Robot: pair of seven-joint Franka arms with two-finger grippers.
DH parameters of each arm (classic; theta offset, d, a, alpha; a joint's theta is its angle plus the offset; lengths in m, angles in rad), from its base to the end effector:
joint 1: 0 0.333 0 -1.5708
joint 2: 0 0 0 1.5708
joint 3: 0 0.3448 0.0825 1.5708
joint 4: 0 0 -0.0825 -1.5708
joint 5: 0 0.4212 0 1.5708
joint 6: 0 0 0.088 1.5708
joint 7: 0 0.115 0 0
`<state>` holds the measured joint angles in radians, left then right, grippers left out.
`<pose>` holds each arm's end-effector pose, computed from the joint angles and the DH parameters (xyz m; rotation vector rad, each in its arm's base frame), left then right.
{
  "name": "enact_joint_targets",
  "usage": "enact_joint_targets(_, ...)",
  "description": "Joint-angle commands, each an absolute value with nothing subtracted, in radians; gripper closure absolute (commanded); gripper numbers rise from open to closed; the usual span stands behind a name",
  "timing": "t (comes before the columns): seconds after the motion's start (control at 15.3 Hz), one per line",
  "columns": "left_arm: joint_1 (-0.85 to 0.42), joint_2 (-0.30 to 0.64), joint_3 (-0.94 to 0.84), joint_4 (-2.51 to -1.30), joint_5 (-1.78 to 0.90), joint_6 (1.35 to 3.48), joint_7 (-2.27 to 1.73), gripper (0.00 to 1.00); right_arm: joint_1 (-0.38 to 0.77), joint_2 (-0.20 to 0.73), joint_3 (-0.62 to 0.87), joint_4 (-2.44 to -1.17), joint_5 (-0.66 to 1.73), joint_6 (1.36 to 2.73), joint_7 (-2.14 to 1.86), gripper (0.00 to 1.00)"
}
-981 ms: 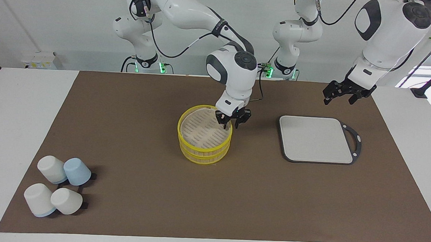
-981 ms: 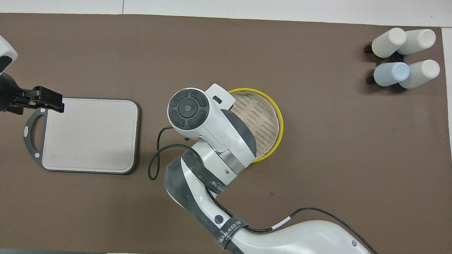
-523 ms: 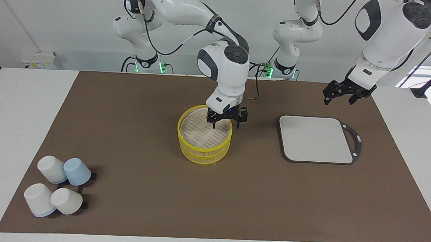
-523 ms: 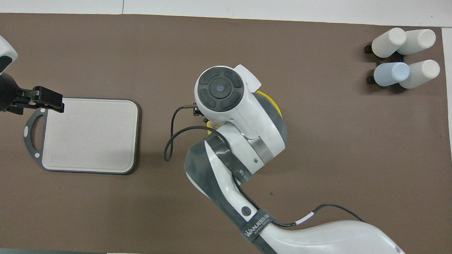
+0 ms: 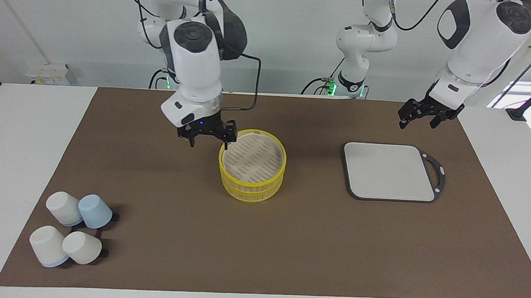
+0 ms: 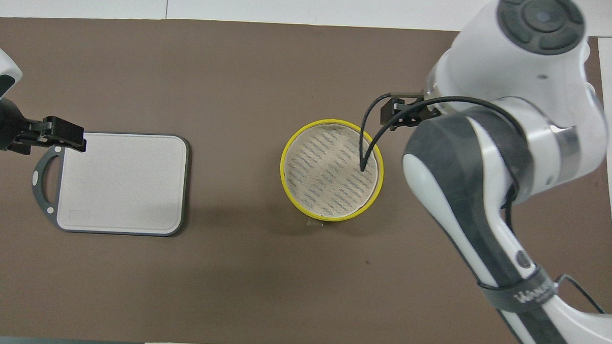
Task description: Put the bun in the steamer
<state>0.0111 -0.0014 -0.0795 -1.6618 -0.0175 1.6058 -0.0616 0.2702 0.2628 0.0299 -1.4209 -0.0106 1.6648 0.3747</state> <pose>0.5890 -0.0423 0.6028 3.1266 -0.0089 -0.0870 0.6534 0.1984 0.5625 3.1305 -0.1166 -0.0263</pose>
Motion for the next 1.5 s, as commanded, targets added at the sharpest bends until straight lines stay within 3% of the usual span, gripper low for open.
enact_joint_targets(0.0, 0.018, -0.021, -0.086, -1.669, -0.008, 1.609, -0.058, 0.0, 0.183, 0.19, 0.049, -1.463, 0.021, 1.609, 0.313, 0.0)
enact_joint_targets(0.33, 0.018, -0.023, -0.086, -1.667, -0.006, 1.611, -0.058, 0.0, 0.121, -0.021, 0.049, -1.675, 0.021, 1.605, 0.21, 0.0)
enact_joint_targets(1.44, 0.015, -0.023, -0.086, -1.667, -0.006, 1.611, -0.057, 0.0, 0.046, -0.055, 0.046, -1.752, 0.018, 1.661, 0.167, 0.0)
